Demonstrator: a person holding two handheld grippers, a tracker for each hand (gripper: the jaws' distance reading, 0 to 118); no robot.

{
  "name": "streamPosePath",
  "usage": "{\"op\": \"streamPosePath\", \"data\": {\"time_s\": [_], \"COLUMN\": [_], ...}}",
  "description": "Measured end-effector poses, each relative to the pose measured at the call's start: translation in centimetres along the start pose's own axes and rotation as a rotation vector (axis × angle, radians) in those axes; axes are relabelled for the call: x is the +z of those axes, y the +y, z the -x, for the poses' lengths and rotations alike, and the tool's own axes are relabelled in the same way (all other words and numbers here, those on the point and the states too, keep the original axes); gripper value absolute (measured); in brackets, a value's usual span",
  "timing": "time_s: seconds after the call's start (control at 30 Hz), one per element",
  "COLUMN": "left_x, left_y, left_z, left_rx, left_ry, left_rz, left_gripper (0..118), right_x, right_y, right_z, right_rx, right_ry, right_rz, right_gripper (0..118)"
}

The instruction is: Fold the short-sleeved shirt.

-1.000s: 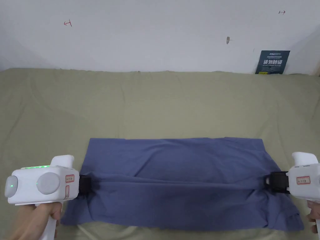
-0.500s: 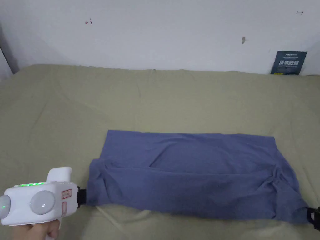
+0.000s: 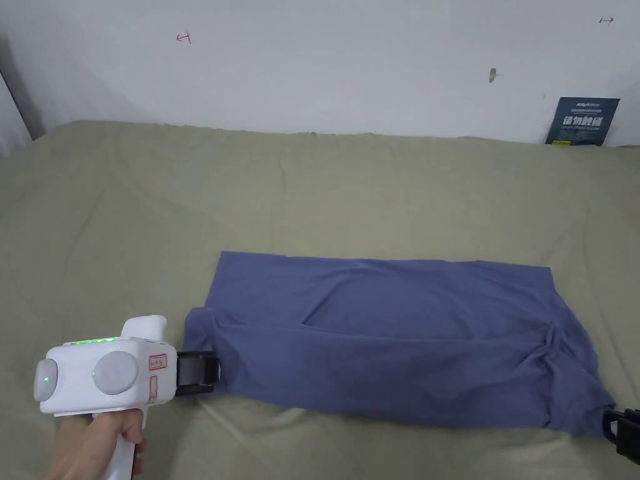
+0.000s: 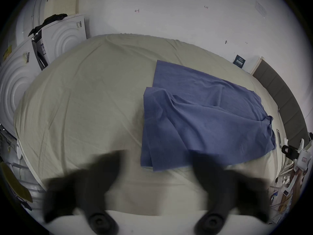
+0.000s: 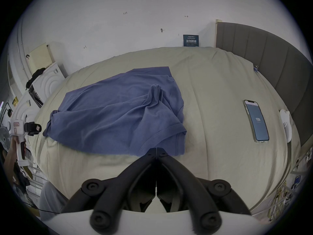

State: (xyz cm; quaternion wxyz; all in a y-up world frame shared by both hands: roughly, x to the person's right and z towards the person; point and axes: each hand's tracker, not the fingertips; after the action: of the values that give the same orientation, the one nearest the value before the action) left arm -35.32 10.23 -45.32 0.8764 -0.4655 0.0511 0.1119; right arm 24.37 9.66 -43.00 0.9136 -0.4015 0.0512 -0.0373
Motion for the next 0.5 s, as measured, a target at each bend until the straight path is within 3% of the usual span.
{"op": "streamPosePath", "data": {"time_s": [0.1,0.17,0.27,0.3,0.33,0.37,0.47,0.5], "left_x": [-2.2,-3.4,-3.5,-3.0,-2.8,-2.6,-2.5,-2.5], "left_y": [0.1,0.0,-0.3,-0.3,0.0,0.4,0.8,0.9], "left_z": [-0.3,-0.6,-1.0,-1.2,-1.0,-0.7,-0.8,-1.0], "left_rx": [-0.014,-0.018,-0.039,-0.085,-0.092,-0.053,-0.052,-0.067], "left_ry": [0.026,0.041,0.039,0.077,0.024,-0.041,-0.032,-0.011], "left_rz": [0.024,0.054,0.077,0.057,0.055,0.063,0.078,0.081], "left_gripper": [113,106,65,32,0,0,0,0], "right_x": [-0.7,-0.8,-1.6,-1.9,-2.0,-2.0,-2.7,-2.8], "right_y": [0.3,0.0,-0.1,-0.1,-0.1,-0.1,0.4,0.6], "right_z": [0.1,-0.3,-0.6,-0.7,-0.8,-0.8,-1.3,-1.5], "right_rx": [-0.003,-0.02,-0.034,-0.031,-0.03,-0.028,-0.03,-0.036], "right_ry": [-0.003,-0.017,-0.024,-0.023,-0.022,-0.021,-0.027,-0.029], "right_rz": [0.015,0.016,0.031,0.037,0.042,0.045,0.049,0.048], "right_gripper": [0,0,0,0,0,0,2,34]}}
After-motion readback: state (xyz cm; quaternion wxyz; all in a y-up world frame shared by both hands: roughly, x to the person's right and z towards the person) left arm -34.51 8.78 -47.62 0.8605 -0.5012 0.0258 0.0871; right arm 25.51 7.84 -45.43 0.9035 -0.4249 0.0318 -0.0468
